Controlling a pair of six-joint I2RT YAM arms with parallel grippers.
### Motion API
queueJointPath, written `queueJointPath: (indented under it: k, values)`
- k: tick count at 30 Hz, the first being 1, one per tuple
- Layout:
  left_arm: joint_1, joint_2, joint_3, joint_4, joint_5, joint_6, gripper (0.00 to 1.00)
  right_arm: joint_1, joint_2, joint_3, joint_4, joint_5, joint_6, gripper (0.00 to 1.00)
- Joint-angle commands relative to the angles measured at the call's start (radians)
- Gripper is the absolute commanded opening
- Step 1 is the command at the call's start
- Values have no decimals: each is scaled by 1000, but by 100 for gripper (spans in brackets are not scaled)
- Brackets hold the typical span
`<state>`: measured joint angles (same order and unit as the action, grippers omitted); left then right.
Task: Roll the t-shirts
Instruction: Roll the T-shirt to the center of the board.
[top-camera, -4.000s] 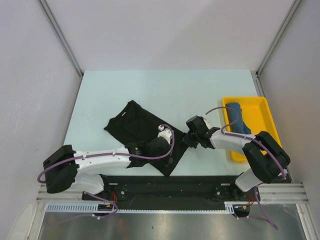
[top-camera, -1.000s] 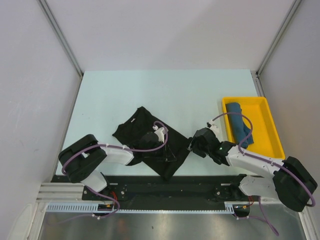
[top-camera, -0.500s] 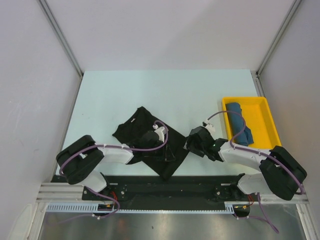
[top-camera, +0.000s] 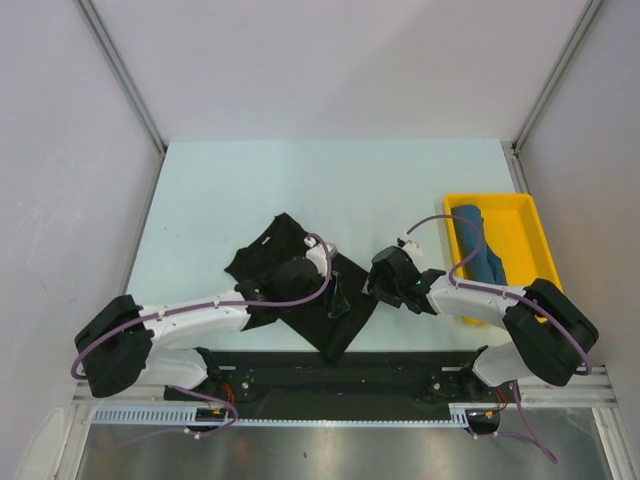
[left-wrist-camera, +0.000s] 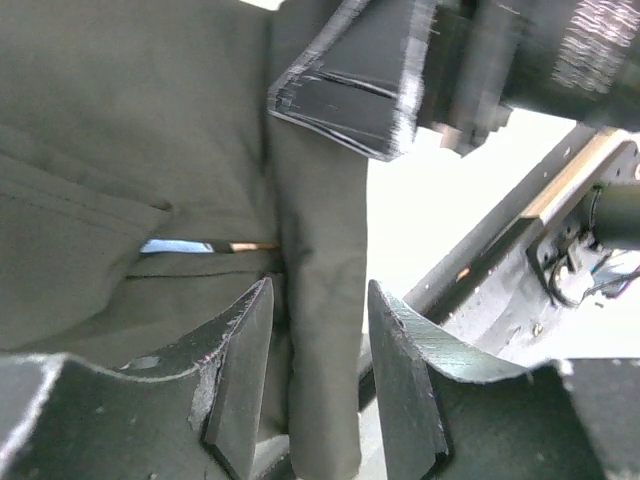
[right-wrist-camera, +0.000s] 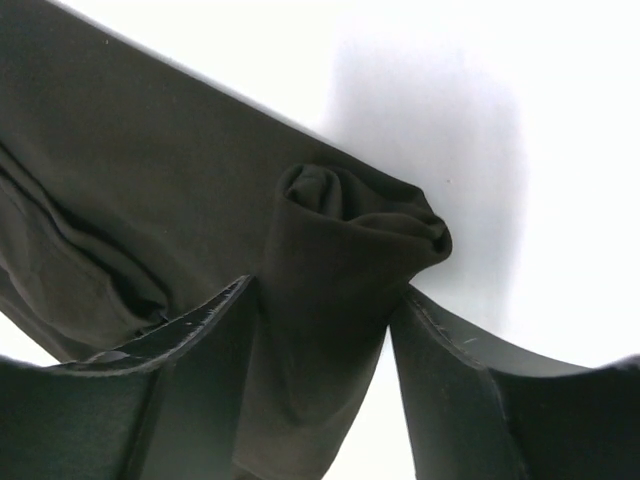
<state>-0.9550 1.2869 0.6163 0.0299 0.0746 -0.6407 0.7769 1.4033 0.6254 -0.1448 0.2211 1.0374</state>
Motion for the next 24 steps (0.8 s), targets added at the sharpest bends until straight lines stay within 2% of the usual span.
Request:
queueJointPath:
  k: [1, 6, 14, 24]
  values:
    - [-71, -50, 60, -122, -145, 65, 48, 4, 55, 16, -68, 18, -20, 59]
    - [-197, -12, 105, -173, -260, 62, 48, 4, 77, 33, -111, 12, -22, 59]
    - [-358, 161, 236, -238, -435, 72, 52, 4, 102, 33, -127, 8, -17, 59]
    - [-380, 305, 280, -285, -495, 88, 55, 4, 99, 33, -125, 6, -16, 60]
